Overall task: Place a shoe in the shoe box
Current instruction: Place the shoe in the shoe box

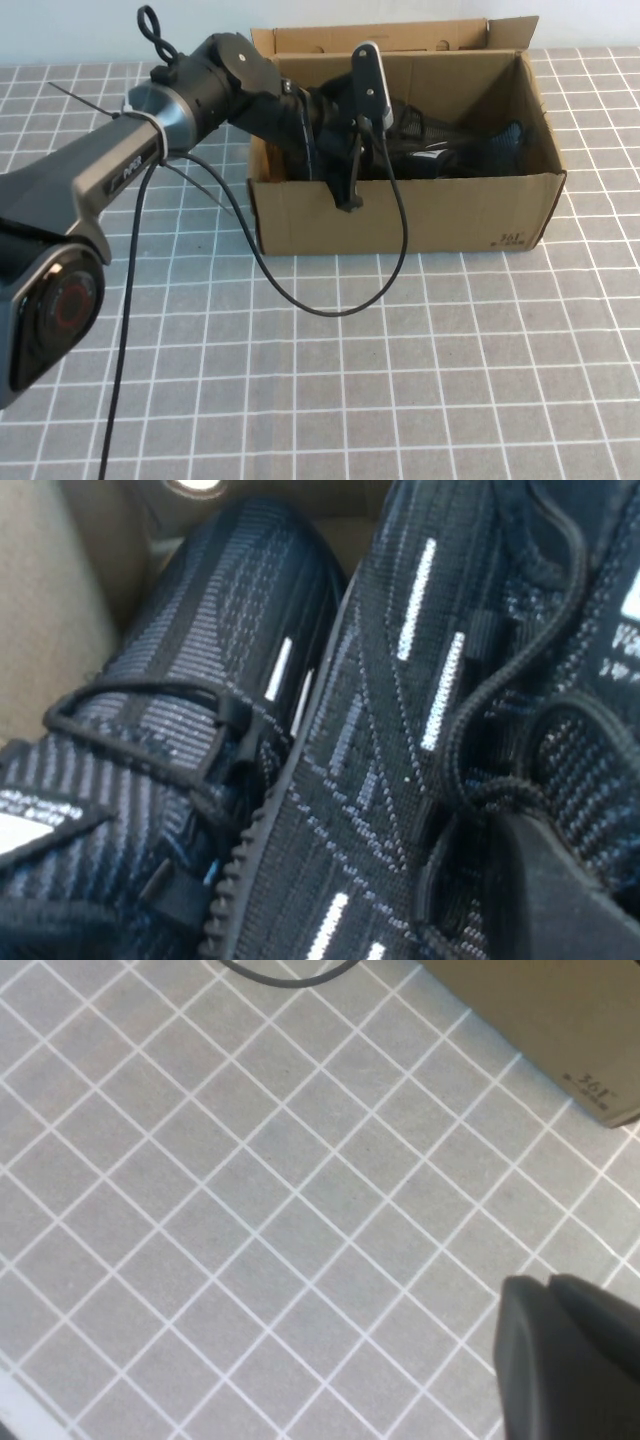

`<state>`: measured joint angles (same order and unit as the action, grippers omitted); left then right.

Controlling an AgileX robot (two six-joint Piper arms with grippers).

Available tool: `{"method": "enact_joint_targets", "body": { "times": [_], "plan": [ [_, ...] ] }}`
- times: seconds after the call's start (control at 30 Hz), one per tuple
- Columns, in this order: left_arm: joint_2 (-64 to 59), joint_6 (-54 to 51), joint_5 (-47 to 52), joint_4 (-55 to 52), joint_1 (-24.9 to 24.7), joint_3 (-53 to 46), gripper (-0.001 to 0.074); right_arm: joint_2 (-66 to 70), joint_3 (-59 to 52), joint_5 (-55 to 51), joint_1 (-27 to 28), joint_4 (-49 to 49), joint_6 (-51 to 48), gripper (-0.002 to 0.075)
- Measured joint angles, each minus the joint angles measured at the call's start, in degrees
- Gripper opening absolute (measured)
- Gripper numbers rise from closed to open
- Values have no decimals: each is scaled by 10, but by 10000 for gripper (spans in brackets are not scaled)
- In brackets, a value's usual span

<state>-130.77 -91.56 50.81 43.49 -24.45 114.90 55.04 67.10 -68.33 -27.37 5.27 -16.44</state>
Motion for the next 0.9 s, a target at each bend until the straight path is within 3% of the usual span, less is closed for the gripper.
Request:
{"method": "enact_joint_targets", "body": {
  "times": [0.37,0.43,0.57,0.67,0.9],
  "plan": [
    [0,0,4,28,9,1,56,0,0,6,0,7,-5,-16],
    [0,15,4,32,9,1,122,0,0,7,0,8,-5,-16],
    [6,72,2,33,9,1,375,0,0,7,0,8,-5,-16],
    [25,93,-1,33,10,1,505,0,0,8,0,8,-5,-16],
    [91,100,-33,62,11,1,552,0,0,8,0,8,-5,-16]
  ]
}}
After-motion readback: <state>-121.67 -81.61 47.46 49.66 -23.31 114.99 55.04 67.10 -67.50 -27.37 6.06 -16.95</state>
